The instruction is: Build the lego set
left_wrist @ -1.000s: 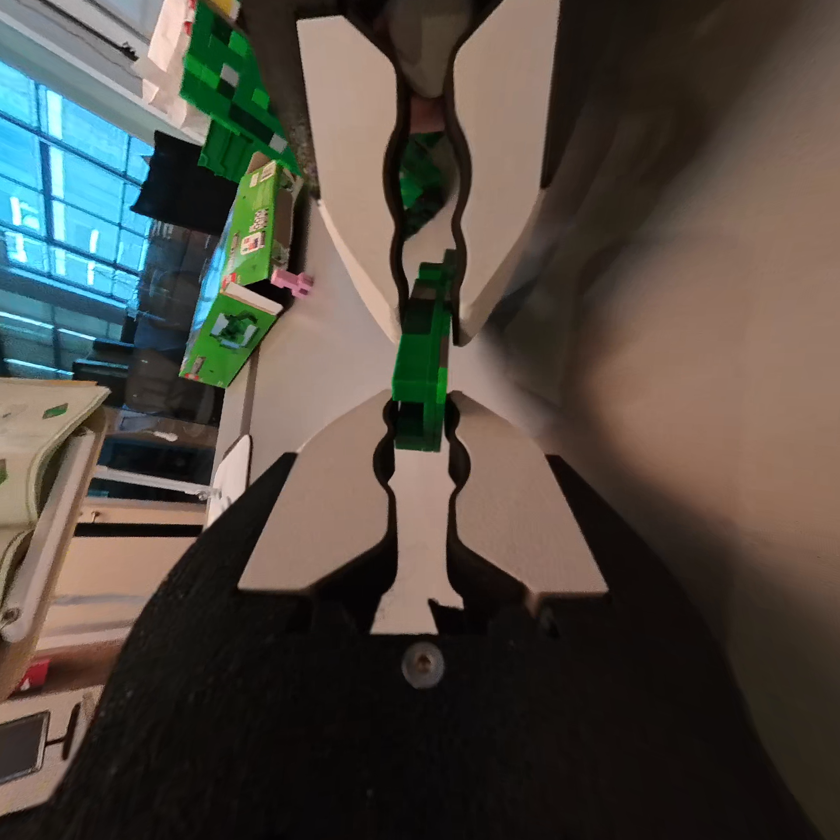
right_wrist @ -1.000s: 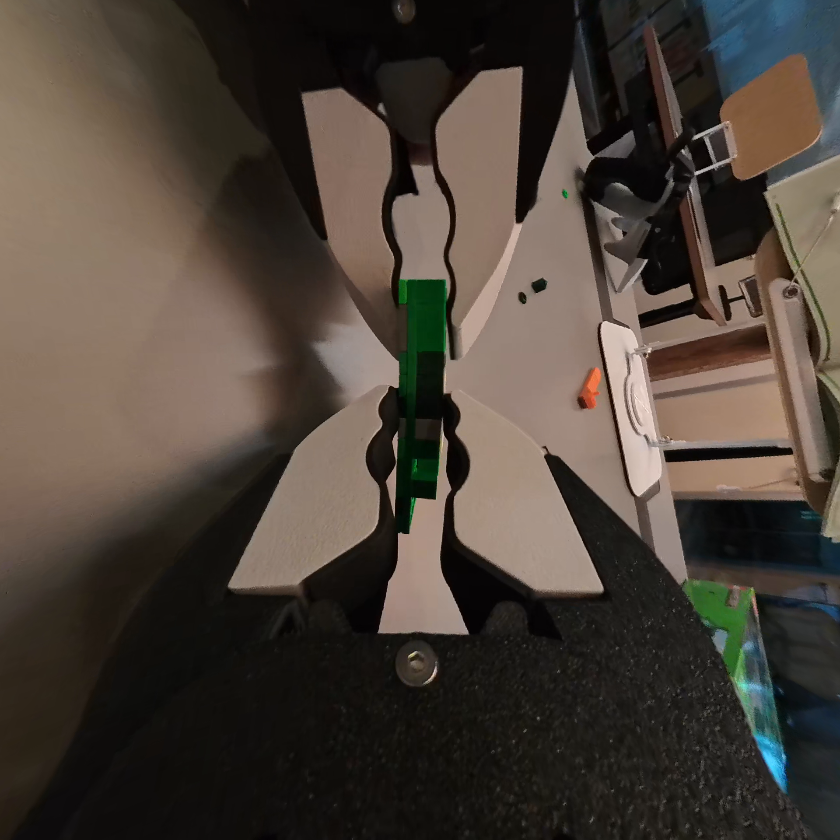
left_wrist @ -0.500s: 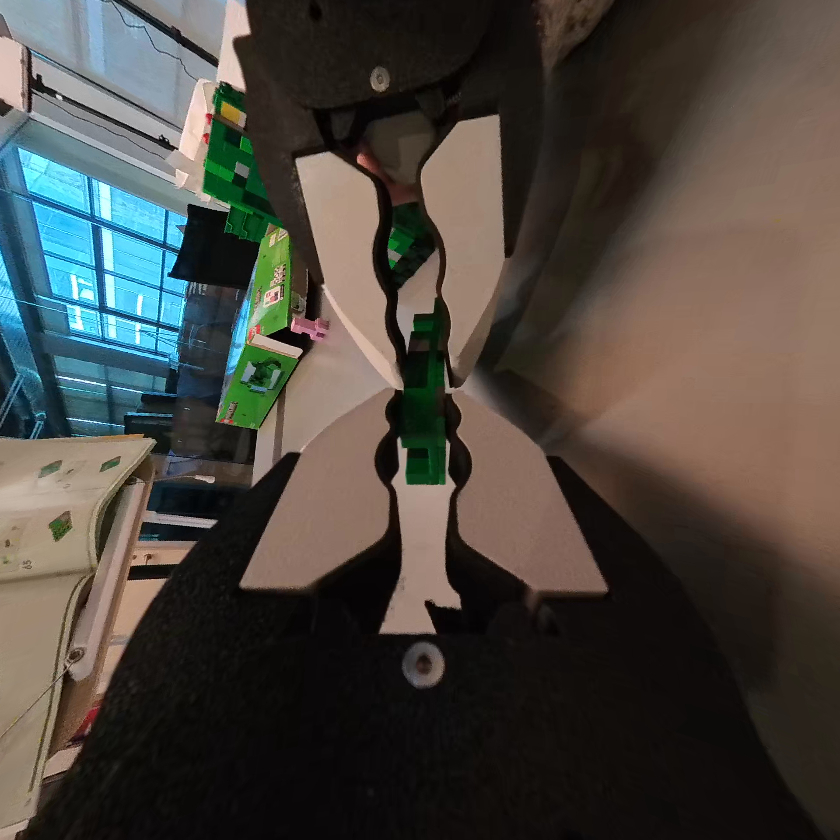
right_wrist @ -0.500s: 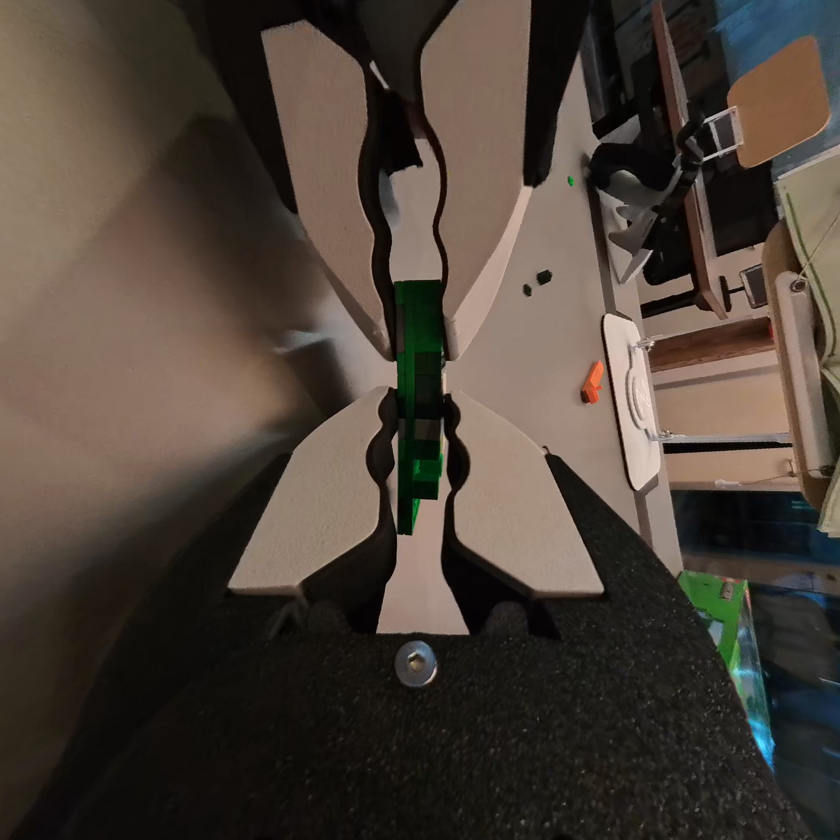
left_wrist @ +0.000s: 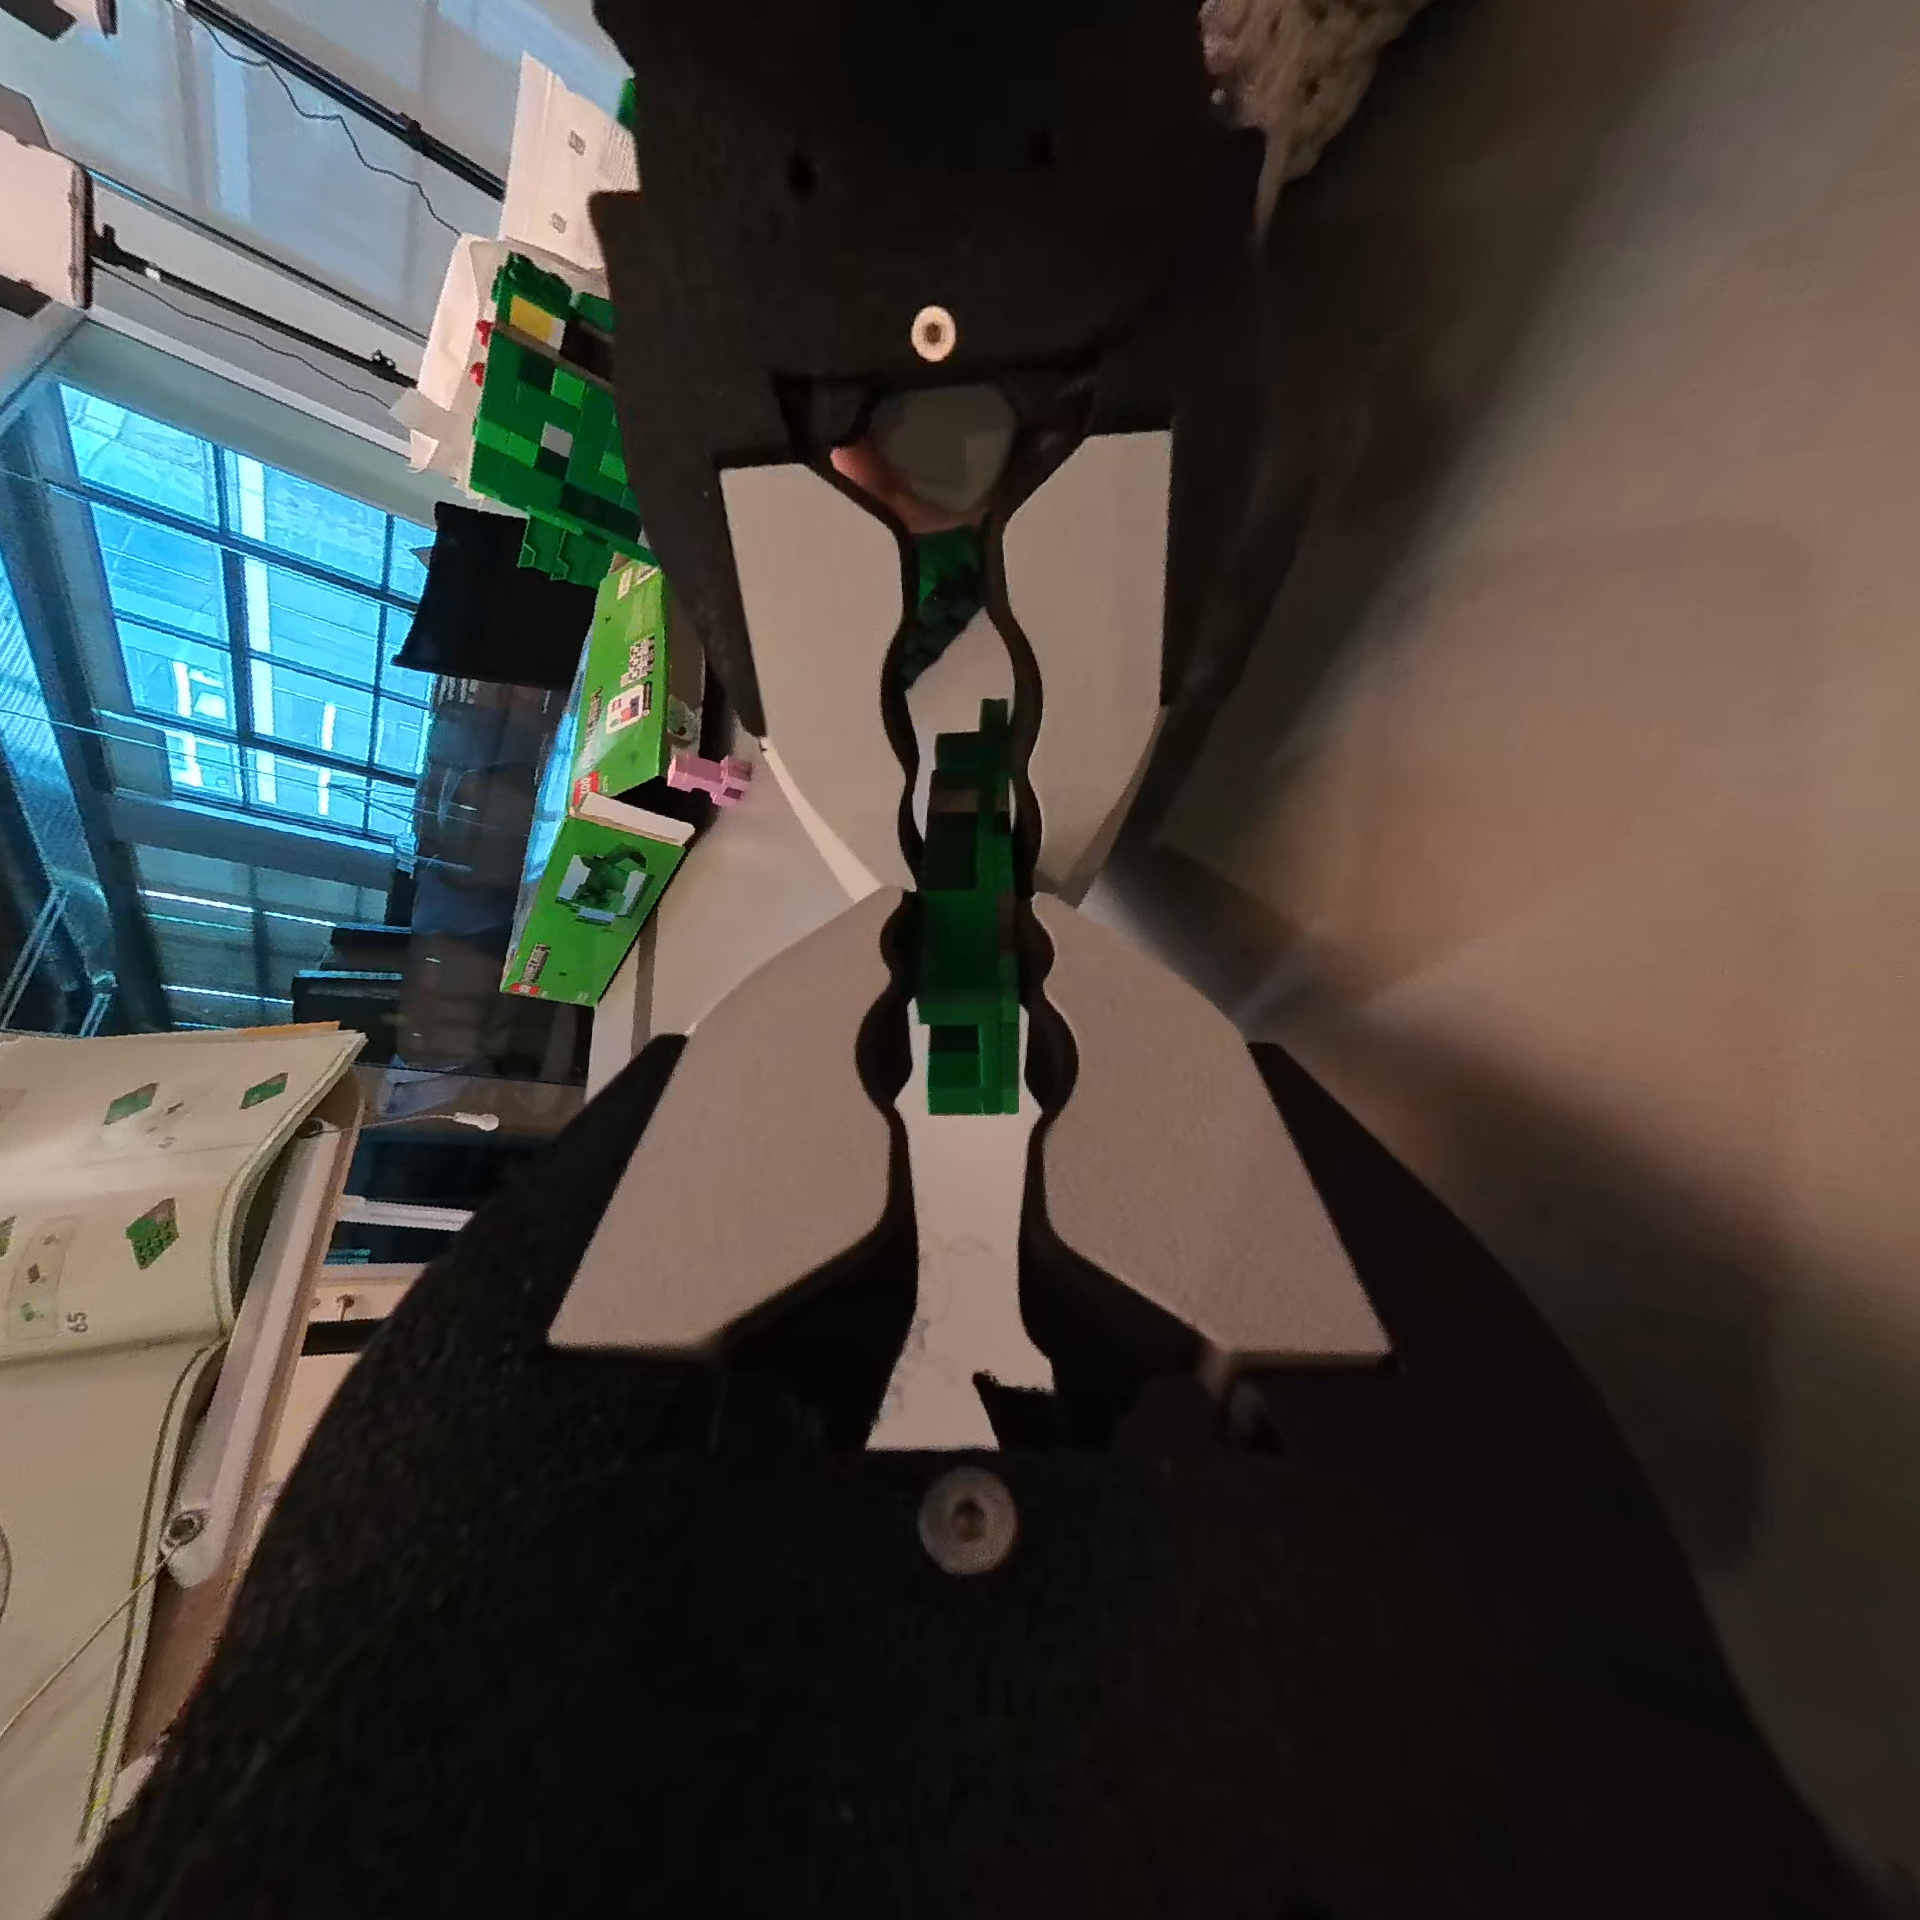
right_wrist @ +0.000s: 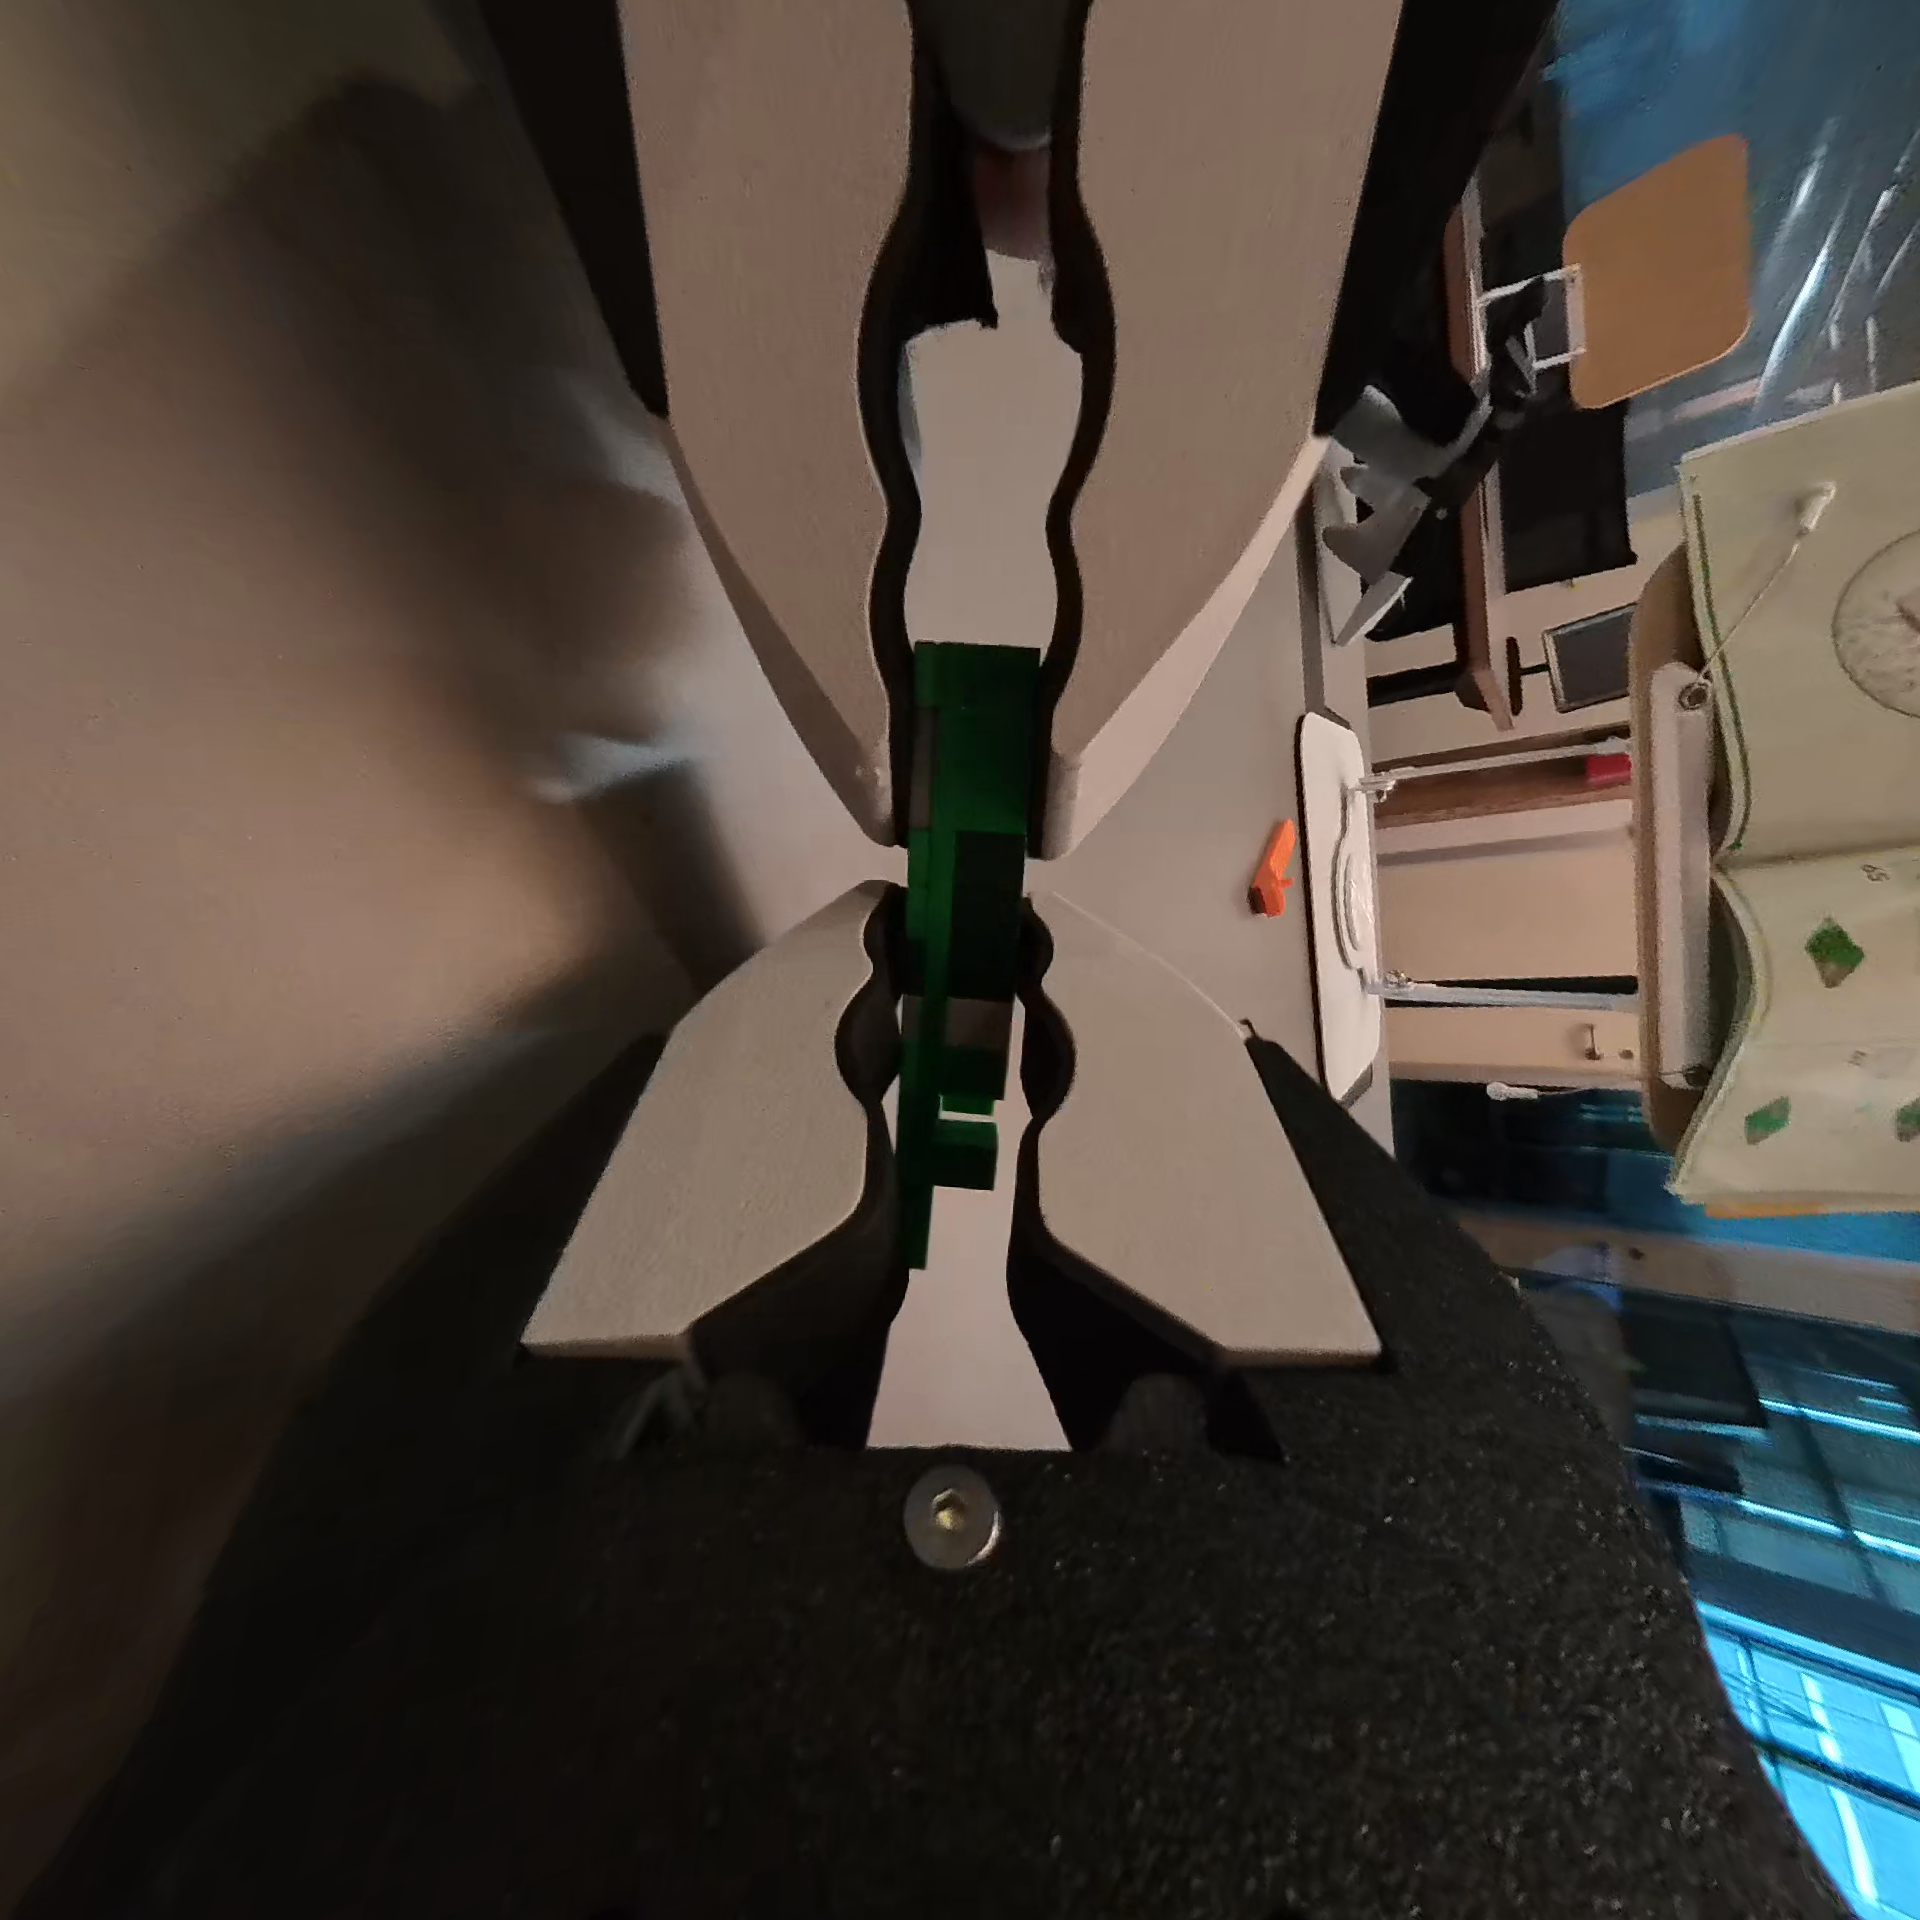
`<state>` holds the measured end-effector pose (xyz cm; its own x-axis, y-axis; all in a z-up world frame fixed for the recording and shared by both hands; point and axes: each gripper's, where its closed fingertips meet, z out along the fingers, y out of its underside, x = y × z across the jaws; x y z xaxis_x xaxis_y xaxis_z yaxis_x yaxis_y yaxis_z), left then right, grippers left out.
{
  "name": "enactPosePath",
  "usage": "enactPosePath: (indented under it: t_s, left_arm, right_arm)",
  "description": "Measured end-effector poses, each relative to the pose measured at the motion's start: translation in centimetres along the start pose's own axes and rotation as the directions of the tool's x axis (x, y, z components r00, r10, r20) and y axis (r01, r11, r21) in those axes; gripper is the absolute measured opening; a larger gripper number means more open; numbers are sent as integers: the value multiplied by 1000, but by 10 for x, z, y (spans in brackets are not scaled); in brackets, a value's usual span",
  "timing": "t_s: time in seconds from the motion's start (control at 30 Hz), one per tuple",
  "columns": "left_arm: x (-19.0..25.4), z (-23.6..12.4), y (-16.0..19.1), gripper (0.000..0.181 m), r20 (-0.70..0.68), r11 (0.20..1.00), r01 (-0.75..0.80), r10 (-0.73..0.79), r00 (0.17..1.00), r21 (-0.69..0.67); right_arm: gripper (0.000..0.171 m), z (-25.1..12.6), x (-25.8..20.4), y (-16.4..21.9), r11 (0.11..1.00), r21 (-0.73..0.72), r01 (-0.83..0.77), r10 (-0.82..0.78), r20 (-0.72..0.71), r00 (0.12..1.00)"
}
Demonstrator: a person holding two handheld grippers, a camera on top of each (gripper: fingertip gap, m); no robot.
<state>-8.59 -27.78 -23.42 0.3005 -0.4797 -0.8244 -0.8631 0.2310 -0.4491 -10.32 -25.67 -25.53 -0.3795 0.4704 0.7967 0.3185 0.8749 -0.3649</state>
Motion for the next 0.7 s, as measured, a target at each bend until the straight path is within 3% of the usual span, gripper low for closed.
enactPosePath:
  t_s: [0.27, 0.4, 0.5, 0.7]
  left_arm:
    - [2, -1, -1, 16, -11, 1000, -1, 1, 1000, 7]
    - [10, 0, -5, 16, -26, 998, -57, 57, 998, 28]
    - [9, -1, -9, 17, -17, 997, -62, 63, 998, 47]
    - [5, 0, -6, 16, 0, 999, -23, 23, 1000, 32]
  right_arm:
    - [19, 0, -2, -2, 999, 32, -41, 40, 21, 999]
    - [41, 5, -7, -1, 999, 16, -37, 35, 59, 998]
    - [21, 5, -11, -3, 999, 25, 26, -28, 52, 998]
    - [20, 4, -5, -3, 999, 44, -28, 28, 11, 1000]
